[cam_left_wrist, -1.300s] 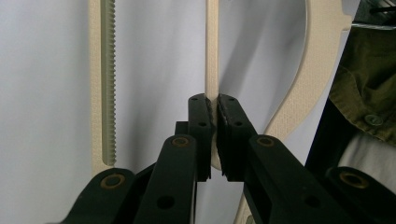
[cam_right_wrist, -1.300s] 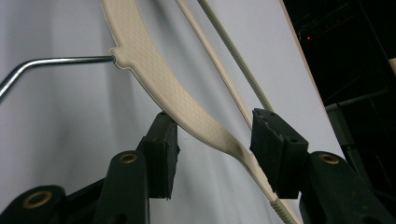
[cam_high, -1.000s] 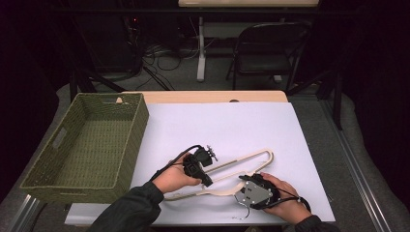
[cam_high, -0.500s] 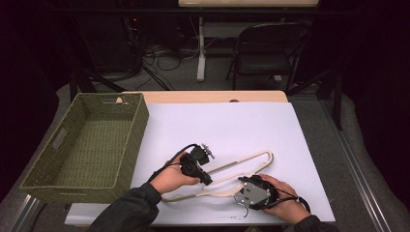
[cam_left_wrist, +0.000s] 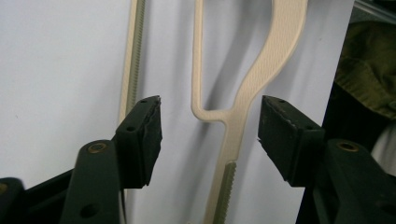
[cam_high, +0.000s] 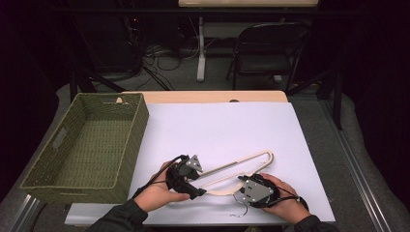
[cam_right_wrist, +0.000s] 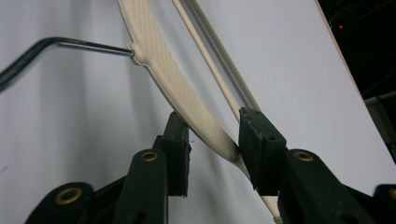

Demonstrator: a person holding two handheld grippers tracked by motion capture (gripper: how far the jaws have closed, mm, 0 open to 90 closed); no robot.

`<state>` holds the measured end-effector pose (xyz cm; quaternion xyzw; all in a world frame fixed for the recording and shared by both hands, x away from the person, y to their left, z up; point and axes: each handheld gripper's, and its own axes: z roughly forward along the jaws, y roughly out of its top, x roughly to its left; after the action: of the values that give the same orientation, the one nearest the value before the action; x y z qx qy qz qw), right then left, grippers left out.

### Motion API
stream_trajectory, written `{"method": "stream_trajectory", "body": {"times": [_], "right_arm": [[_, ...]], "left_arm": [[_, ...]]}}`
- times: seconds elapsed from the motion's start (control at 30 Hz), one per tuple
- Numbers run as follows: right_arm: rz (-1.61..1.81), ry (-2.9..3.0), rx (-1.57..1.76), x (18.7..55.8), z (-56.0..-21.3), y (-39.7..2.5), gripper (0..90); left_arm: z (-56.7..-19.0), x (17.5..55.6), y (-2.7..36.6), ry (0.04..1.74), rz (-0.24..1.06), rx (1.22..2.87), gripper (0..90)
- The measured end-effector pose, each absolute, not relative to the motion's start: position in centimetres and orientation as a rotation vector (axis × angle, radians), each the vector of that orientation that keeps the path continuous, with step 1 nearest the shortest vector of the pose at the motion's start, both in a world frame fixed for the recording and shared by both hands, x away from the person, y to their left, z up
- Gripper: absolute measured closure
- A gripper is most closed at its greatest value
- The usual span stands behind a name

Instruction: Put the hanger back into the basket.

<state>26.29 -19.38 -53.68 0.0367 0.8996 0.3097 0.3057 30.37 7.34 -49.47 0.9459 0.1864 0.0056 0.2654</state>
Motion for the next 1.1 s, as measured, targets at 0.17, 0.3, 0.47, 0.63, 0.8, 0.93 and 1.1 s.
{"method": "stream_trajectory", "body": {"times": [0.17, 0.3, 0.47, 0.63, 0.8, 0.93, 1.1], "right_arm": [[0.845, 2.382, 0.105, 26.4, -53.6, -19.4, 64.2], [0.845, 2.383, 0.105, 26.4, -53.6, -19.4, 64.1], [0.813, 2.397, 0.111, 26.3, -53.4, -19.5, 64.0], [0.817, 2.397, 0.115, 26.3, -53.4, -19.5, 64.0], [0.818, 2.398, 0.117, 26.3, -53.4, -19.5, 63.9], [0.818, 2.399, 0.118, 26.3, -53.4, -19.5, 63.9], [0.842, 2.383, 0.130, 26.3, -53.5, -19.5, 63.9]], "left_arm": [[-50.1, 29.7, 6.9, 0.481, 0.050, 2.573, 37.0], [-50.8, 29.3, 6.3, 0.461, 0.067, 2.590, 37.1], [-51.9, 29.1, 5.6, 0.453, 0.099, 2.611, 37.3], [-52.6, 29.1, 5.2, 0.455, 0.123, 2.612, 43.7], [-52.7, 28.9, 5.0, 0.468, 0.163, 2.607, 49.7], [-52.7, 28.9, 5.0, 0.478, 0.193, 2.588, 54.9], [-52.6, 28.7, 4.9, 0.467, 0.226, 2.591, 58.0]]}}
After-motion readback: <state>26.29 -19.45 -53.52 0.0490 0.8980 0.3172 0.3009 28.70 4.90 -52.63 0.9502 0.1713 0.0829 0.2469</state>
